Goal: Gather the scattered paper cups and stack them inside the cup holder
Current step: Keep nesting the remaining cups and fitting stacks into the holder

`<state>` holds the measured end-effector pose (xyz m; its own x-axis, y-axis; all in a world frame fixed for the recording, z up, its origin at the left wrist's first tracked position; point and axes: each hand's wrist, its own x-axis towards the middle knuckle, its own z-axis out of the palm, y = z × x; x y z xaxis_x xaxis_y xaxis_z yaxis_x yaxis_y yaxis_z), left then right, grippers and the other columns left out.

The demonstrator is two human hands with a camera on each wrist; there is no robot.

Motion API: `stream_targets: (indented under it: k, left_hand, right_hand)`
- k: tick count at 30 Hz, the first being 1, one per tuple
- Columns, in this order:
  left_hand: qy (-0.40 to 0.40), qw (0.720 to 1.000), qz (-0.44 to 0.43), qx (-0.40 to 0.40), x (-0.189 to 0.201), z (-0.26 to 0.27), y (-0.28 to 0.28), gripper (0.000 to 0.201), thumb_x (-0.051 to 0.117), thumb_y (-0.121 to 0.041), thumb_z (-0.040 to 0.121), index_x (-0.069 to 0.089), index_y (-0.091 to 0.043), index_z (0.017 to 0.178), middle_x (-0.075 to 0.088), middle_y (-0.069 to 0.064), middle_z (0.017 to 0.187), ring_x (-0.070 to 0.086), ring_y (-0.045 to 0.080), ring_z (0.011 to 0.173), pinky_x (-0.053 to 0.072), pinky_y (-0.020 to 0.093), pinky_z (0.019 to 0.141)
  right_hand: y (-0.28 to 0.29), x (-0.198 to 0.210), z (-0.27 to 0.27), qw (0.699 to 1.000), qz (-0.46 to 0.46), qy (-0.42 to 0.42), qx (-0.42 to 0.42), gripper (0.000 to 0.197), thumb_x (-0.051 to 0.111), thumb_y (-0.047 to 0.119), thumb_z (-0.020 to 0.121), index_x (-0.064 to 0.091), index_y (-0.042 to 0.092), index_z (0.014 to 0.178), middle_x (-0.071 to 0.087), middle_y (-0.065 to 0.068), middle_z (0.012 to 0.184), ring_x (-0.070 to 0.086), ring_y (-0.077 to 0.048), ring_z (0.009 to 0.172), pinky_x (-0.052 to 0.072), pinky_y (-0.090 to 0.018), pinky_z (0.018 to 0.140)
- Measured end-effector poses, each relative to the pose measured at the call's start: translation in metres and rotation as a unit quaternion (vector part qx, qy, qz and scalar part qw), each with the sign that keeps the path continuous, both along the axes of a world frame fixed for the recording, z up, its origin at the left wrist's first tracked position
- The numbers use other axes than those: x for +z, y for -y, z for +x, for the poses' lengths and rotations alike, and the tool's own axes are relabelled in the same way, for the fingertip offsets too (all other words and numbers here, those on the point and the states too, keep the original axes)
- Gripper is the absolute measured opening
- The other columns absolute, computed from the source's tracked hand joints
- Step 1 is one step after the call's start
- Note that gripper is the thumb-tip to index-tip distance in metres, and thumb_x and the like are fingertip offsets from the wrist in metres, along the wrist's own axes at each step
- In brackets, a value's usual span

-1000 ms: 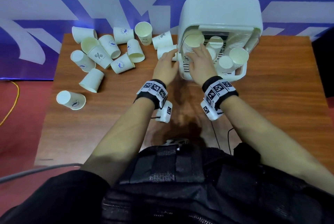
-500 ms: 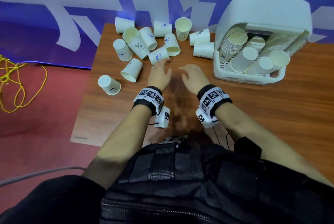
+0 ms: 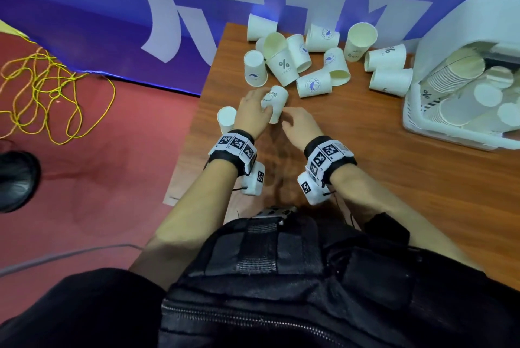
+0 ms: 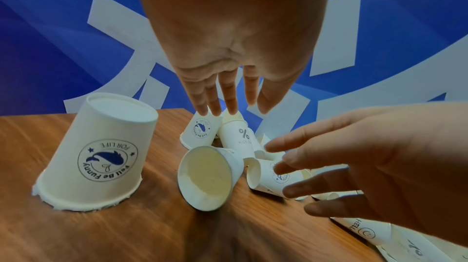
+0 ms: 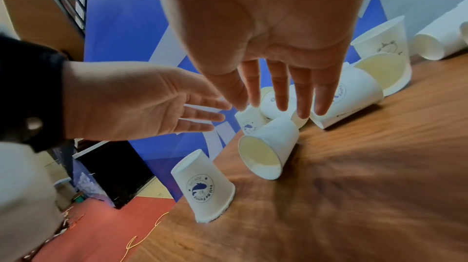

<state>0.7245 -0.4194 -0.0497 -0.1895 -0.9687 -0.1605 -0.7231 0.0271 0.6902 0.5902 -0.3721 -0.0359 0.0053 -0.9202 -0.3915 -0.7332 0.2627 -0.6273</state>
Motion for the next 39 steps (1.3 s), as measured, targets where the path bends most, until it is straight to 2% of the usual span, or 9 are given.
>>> stream_targets:
  k: [4, 11, 18, 22, 26, 28, 31, 35, 39]
  left_hand:
    - [-0.013, 0.999, 0.033, -0.013, -0.005, 0.002, 0.010, 0.049, 0.055, -0.011, 0.088, 0.047, -0.013, 0.136, 0.050, 0.013, 0.135, 0.044, 0.030, 0.126, 0.035, 0.038, 0.105]
    - [0.032, 0.994, 0.096, -0.043, -0.024, -0.007, 0.027, 0.056, 0.053, -0.018, 0.091, 0.034, -0.013, 0.144, 0.043, 0.014, 0.143, 0.039, 0.032, 0.130, 0.035, 0.041, 0.106]
    - [-0.025, 0.990, 0.125, -0.053, -0.039, -0.020, 0.038, 0.049, 0.050, -0.014, 0.091, 0.037, -0.013, 0.138, 0.055, 0.012, 0.131, 0.052, 0.029, 0.118, 0.043, 0.038, 0.096]
    - [-0.044, 0.983, 0.174, -0.025, -0.047, -0.026, 0.038, 0.053, 0.050, -0.018, 0.094, 0.032, -0.014, 0.143, 0.052, 0.012, 0.137, 0.051, 0.028, 0.122, 0.040, 0.035, 0.099]
    - [-0.060, 0.979, 0.196, -0.017, -0.051, -0.029, 0.036, 0.058, 0.053, -0.026, 0.095, 0.028, -0.013, 0.146, 0.049, 0.014, 0.140, 0.049, 0.030, 0.125, 0.040, 0.035, 0.100]
    - [-0.074, 0.976, 0.206, -0.015, -0.050, -0.031, 0.037, 0.062, 0.055, -0.028, 0.094, 0.026, -0.014, 0.147, 0.049, 0.013, 0.140, 0.049, 0.028, 0.124, 0.041, 0.037, 0.101]
    - [-0.097, 0.974, 0.203, -0.019, -0.044, -0.036, 0.040, 0.065, 0.058, -0.028, 0.093, 0.026, -0.014, 0.147, 0.051, 0.011, 0.138, 0.052, 0.025, 0.121, 0.042, 0.034, 0.099]
    - [-0.119, 0.975, 0.186, -0.039, -0.031, -0.050, 0.042, 0.067, 0.061, -0.025, 0.091, 0.027, -0.012, 0.147, 0.055, 0.010, 0.130, 0.055, 0.023, 0.116, 0.043, 0.029, 0.095]
    - [-0.125, 0.975, 0.164, -0.082, -0.011, -0.075, 0.036, 0.068, 0.062, -0.023, 0.092, 0.025, -0.010, 0.147, 0.054, 0.010, 0.132, 0.052, 0.020, 0.118, 0.039, 0.024, 0.094]
  right_hand:
    - [0.005, -0.008, 0.001, 0.998, 0.023, -0.019, -0.050, 0.044, 0.045, 0.015, 0.096, 0.043, 0.014, 0.140, 0.042, -0.011, 0.142, 0.044, -0.027, 0.127, 0.033, -0.035, 0.105]
    - [0.020, -0.022, 0.000, 0.994, 0.057, -0.008, -0.092, 0.051, 0.046, 0.018, 0.096, 0.034, 0.014, 0.145, 0.038, -0.011, 0.147, 0.035, -0.027, 0.135, 0.030, -0.036, 0.109]
    - [0.032, -0.033, -0.004, 0.991, 0.078, 0.030, -0.105, 0.049, 0.043, 0.019, 0.097, 0.033, 0.012, 0.144, 0.050, -0.016, 0.136, 0.047, -0.032, 0.124, 0.037, -0.037, 0.101]
    - [0.033, -0.038, -0.011, 0.981, 0.100, 0.060, -0.155, 0.051, 0.043, 0.023, 0.097, 0.029, 0.015, 0.146, 0.049, -0.013, 0.138, 0.048, -0.029, 0.124, 0.037, -0.029, 0.094]
    - [0.033, -0.043, -0.014, 0.972, 0.100, 0.089, -0.194, 0.049, 0.044, 0.028, 0.098, 0.033, 0.017, 0.145, 0.051, -0.010, 0.136, 0.051, -0.024, 0.121, 0.035, -0.023, 0.086]
    - [0.032, -0.043, -0.017, 0.967, 0.088, 0.101, -0.218, 0.046, 0.044, 0.029, 0.098, 0.038, 0.017, 0.142, 0.054, -0.009, 0.133, 0.052, -0.022, 0.119, 0.036, -0.021, 0.085]
    - [0.031, -0.038, -0.024, 0.961, 0.058, 0.108, -0.249, 0.041, 0.045, 0.028, 0.098, 0.044, 0.016, 0.137, 0.057, -0.009, 0.127, 0.055, -0.019, 0.112, 0.036, -0.021, 0.081]
    - [0.027, -0.024, -0.040, 0.958, 0.028, 0.110, -0.264, 0.042, 0.047, 0.024, 0.097, 0.043, 0.014, 0.138, 0.058, -0.011, 0.124, 0.055, -0.019, 0.109, 0.036, -0.019, 0.081]
    - [0.013, -0.005, -0.065, 0.955, -0.004, 0.102, -0.279, 0.045, 0.047, 0.022, 0.097, 0.040, 0.014, 0.140, 0.058, -0.009, 0.122, 0.051, -0.011, 0.097, 0.035, -0.017, 0.077]
